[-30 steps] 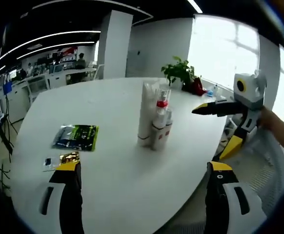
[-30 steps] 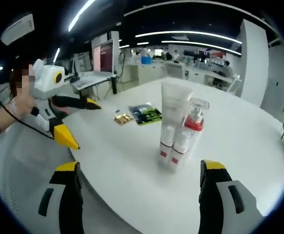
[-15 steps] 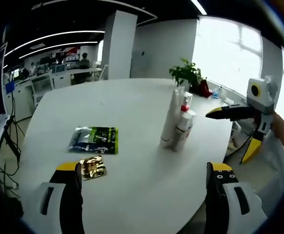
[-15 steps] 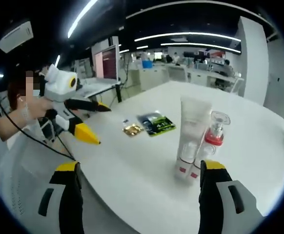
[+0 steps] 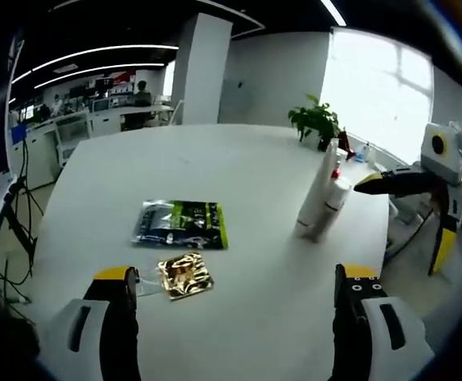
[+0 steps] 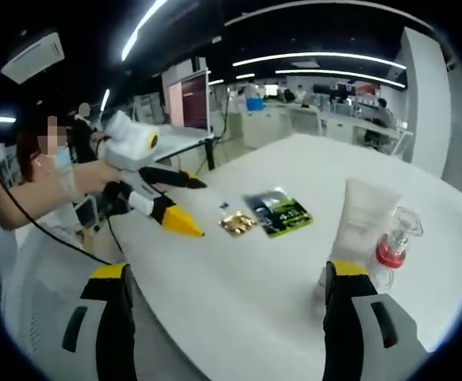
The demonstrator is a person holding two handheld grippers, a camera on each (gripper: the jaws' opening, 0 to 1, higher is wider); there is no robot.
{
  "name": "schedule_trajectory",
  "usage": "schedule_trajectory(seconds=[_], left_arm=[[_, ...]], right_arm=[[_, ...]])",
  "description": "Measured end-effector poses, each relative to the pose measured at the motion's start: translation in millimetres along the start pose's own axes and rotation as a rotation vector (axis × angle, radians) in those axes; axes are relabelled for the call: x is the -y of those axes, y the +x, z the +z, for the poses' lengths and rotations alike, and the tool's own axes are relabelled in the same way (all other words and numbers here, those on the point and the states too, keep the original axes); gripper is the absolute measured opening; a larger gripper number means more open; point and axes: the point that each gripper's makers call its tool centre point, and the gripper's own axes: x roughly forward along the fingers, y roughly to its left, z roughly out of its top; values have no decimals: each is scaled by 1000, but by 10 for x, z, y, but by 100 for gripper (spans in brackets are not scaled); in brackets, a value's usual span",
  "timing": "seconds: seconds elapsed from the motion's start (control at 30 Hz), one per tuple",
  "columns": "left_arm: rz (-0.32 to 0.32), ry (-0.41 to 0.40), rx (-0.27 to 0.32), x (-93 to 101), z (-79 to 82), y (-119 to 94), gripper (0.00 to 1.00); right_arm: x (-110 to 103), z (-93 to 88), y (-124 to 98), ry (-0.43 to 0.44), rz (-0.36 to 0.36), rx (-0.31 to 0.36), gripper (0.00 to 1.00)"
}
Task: Arrange the skincare products in the storage area until every visible bottle or jar stands upright without overlapping.
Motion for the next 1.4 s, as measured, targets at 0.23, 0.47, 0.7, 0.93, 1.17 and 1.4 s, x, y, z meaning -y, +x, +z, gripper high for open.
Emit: schedule_trajectory(seconds=[0.23,0.47,0.7,0.93,1.17,1.4], left_arm=[[22,-30,-6,-324,58,215,92],[22,-66,-27,-548,27,435,85],[11,-78,-69,-778,-24,628,80],[-9,-98,-65,-939,13,751,71],[-36,-89,-72,-1094,68,874,58],[-40,-94,-95,-1241,53,1029,52]], right_arm=[[-78,8,134,-10,22,-14,100],[-145,50,262,-51,46,-19,99],[-73,26,483,-56,32,-39,88],[43,7,766,3,4,-58,77],[154,-11,1078,93,-42,-45,67],[427,20,1309,196,-136,10,63]])
